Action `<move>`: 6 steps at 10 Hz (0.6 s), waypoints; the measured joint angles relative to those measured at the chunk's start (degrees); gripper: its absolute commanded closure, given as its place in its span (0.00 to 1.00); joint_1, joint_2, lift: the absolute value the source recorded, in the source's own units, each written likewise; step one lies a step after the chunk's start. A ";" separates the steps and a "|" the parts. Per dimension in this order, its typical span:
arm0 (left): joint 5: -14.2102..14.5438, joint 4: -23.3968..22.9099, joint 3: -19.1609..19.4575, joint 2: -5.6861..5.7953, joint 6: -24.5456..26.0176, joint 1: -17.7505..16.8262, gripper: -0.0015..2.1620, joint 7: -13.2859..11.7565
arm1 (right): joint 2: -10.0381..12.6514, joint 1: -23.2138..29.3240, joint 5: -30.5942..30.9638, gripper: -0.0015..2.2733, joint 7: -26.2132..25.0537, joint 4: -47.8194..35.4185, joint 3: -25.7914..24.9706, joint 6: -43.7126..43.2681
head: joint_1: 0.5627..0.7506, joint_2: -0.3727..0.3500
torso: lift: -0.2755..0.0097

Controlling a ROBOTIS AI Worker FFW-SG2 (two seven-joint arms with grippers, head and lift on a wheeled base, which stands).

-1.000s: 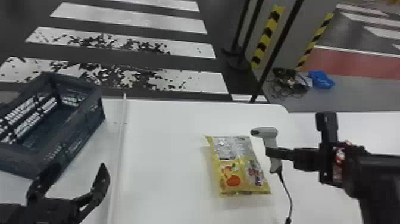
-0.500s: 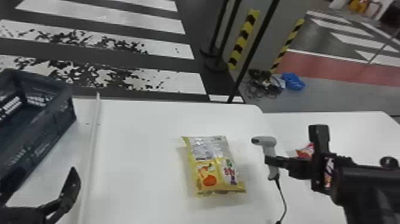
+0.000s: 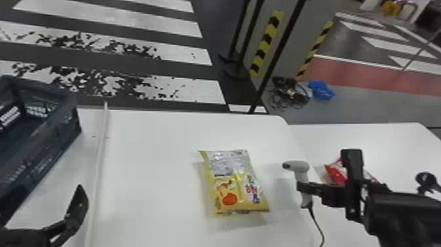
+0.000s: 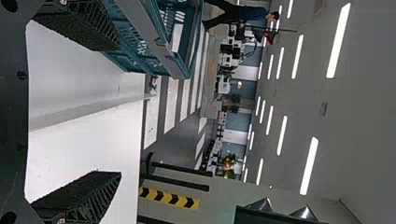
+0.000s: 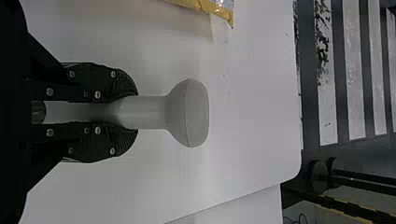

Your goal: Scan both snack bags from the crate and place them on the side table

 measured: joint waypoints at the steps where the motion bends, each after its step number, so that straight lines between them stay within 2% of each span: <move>1: 0.00 -0.09 0.04 0.01 0.00 0.08 0.02 0.00 | 0.00 -0.12 0.00 0.99 0.00 0.78 0.20 -0.35 | 0.70 0.03 | 0.63; 5: 0.00 -0.33 0.18 0.14 0.00 0.33 0.02 0.00 | 0.33 -0.20 0.00 0.98 -0.63 3.54 0.81 -2.84 | 0.70 0.03 | 0.63; 6: 0.00 -0.40 0.18 0.20 0.00 0.38 0.02 0.00 | 0.34 -0.19 0.00 0.94 -0.79 4.03 0.91 -3.44 | 0.70 0.03 | 0.63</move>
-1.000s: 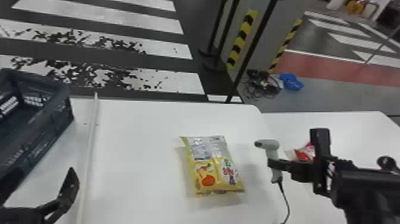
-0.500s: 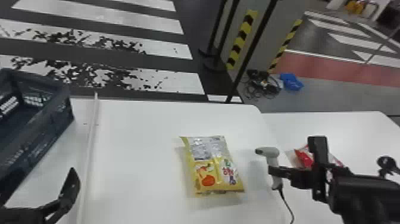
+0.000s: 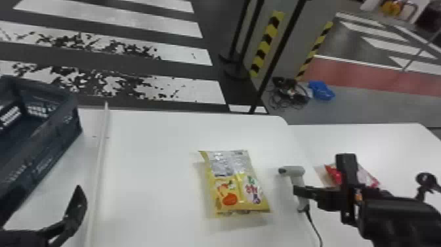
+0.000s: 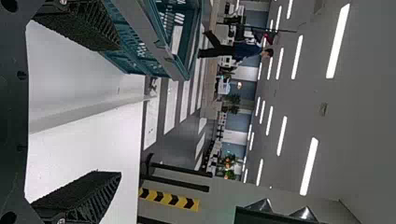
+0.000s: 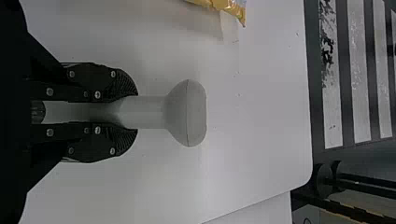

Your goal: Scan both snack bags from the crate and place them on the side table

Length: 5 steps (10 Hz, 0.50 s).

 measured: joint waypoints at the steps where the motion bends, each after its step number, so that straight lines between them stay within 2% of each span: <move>1: 0.02 -0.03 0.00 0.08 0.00 0.04 0.02 0.00 | 0.00 0.02 0.00 0.94 -0.16 0.41 0.20 -0.67 | 0.70 0.03 | 0.63; 2: 0.07 -0.08 0.04 0.13 0.00 0.09 0.02 0.00 | 0.00 0.02 -0.01 0.83 -0.41 0.85 0.48 -1.40 | 0.70 0.03 | 0.63; 3: 0.09 -0.17 0.07 0.15 0.00 0.14 0.02 0.00 | 0.06 0.02 -0.03 0.62 -0.59 1.15 0.62 -2.12 | 0.70 0.03 | 0.63; 4: 0.09 -0.26 0.09 0.15 0.00 0.20 0.02 0.00 | 0.12 0.03 -0.19 0.18 -0.63 1.25 0.63 -2.65 | 0.70 0.03 | 0.63; 5: 0.09 -0.29 0.09 0.15 0.00 0.23 0.02 0.00 | 0.18 0.04 -0.48 0.04 -0.64 1.27 0.46 -2.85 | 0.70 0.03 | 0.63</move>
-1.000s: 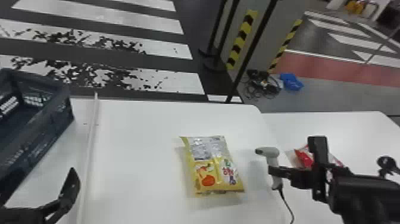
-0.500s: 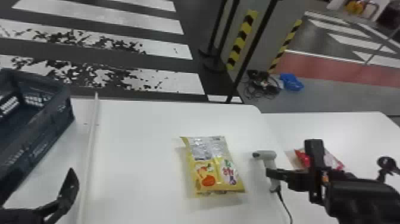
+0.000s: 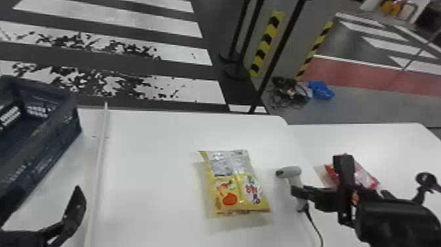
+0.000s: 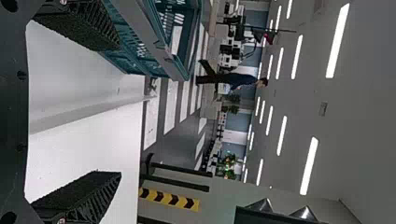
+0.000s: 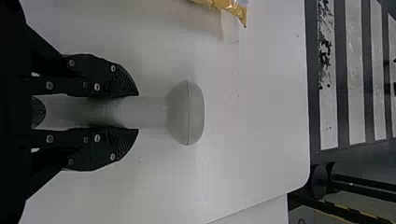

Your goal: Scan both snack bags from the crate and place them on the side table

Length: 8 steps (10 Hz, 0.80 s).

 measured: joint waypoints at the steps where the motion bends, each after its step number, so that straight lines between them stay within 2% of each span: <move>1: 0.00 -0.01 0.00 0.00 0.00 0.01 0.02 0.00 | 0.01 0.01 -0.12 0.03 -0.14 -0.17 -0.23 -0.04 | 0.70 0.03 | 0.63; 3: 0.00 -0.12 0.01 0.00 0.00 0.08 0.02 0.00 | 0.69 0.52 -0.39 0.03 -0.16 -2.47 -1.26 0.44 | 0.70 0.03 | 0.63; 5: 0.00 -0.16 0.11 0.00 0.00 0.09 0.02 0.00 | 2.32 2.10 -1.31 0.03 -0.28 -8.64 -3.69 3.53 | 0.70 0.03 | 0.63; 8: -0.01 -0.10 0.18 -0.08 0.00 0.09 0.02 0.00 | 3.41 5.28 -7.77 0.03 1.63 -17.95 -6.93 12.85 | 0.70 0.03 | 0.63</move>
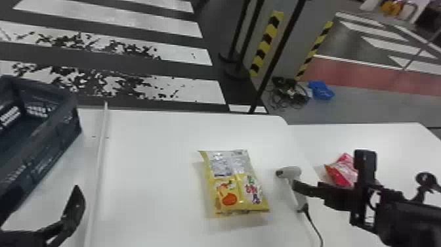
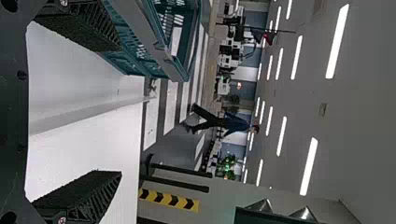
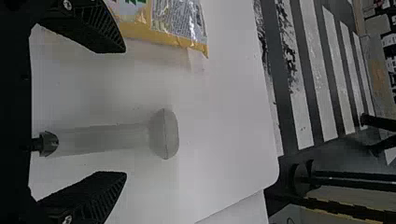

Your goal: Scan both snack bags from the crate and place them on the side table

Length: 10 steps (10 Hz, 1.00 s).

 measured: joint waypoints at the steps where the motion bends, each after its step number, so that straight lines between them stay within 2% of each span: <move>1: 0.00 0.01 0.06 -0.01 0.00 0.00 0.02 0.00 | 0.02 0.31 -2.19 0.03 1.23 -1.15 -0.33 3.65 | 0.70 0.03 | 0.63; 3: 0.09 0.08 0.16 -0.01 0.00 0.00 0.02 0.00 | 0.05 0.54 -6.89 0.02 2.31 -1.54 -0.41 9.02 | 0.70 0.03 | 0.63; 5: 0.10 0.10 0.14 -0.07 0.00 0.00 0.02 0.00 | 0.36 0.58 -9.43 0.02 2.82 -1.30 0.38 10.33 | 0.70 0.07 | 0.63; 10: 0.10 0.19 -0.08 -0.17 0.00 0.00 0.02 0.00 | 0.47 -3.19 -9.95 0.02 4.09 6.31 6.27 8.10 | 0.70 0.16 | 0.63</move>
